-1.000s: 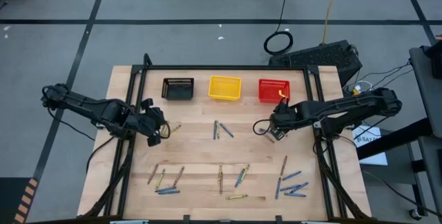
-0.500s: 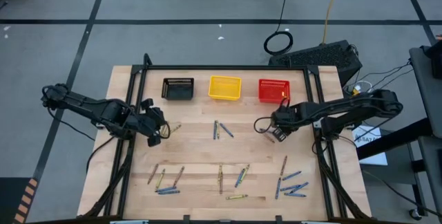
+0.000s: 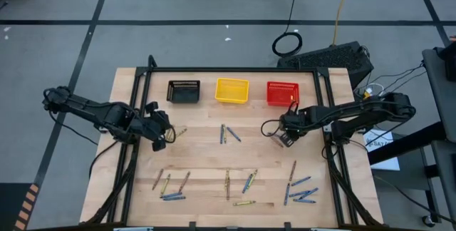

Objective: Sort crayons
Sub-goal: Put the green crayon into the red bin

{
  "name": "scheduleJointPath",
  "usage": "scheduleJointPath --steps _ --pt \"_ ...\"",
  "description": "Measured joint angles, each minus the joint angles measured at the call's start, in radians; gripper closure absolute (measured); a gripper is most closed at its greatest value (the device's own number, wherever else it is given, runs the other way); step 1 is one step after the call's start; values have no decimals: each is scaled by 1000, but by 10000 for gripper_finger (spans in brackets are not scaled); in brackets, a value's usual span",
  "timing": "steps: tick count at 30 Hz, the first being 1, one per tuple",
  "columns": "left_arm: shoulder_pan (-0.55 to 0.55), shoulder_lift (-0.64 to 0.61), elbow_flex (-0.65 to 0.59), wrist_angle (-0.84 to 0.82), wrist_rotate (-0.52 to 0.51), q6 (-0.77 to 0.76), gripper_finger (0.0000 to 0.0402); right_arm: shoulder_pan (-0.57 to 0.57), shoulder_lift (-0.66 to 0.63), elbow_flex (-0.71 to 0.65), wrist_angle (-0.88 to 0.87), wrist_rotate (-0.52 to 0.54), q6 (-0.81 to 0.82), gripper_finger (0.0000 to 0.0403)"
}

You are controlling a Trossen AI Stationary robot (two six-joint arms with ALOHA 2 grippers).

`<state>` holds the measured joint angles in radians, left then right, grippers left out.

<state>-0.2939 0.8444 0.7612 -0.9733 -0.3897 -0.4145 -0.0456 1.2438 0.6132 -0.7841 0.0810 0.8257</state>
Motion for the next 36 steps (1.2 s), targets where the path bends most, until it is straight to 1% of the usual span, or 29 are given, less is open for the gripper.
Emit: scheduleJointPath --steps 6,12,17,21,26,36 --pt "0 0 0 0 -5 0 394 -1 0 -8 11 27 6 305" --pt "0 0 0 0 -5 -1 394 -2 0 -52 43 23 33 305" --pt "0 0 0 4 -5 0 394 -2 -1 -63 49 23 44 307" --pt "0 0 0 22 -5 0 394 -2 -1 -64 62 23 45 331" --pt "0 0 0 24 -5 1 394 -2 -1 -65 69 23 52 391" --pt "0 0 0 22 -5 1 394 -1 -1 -65 70 23 71 400"
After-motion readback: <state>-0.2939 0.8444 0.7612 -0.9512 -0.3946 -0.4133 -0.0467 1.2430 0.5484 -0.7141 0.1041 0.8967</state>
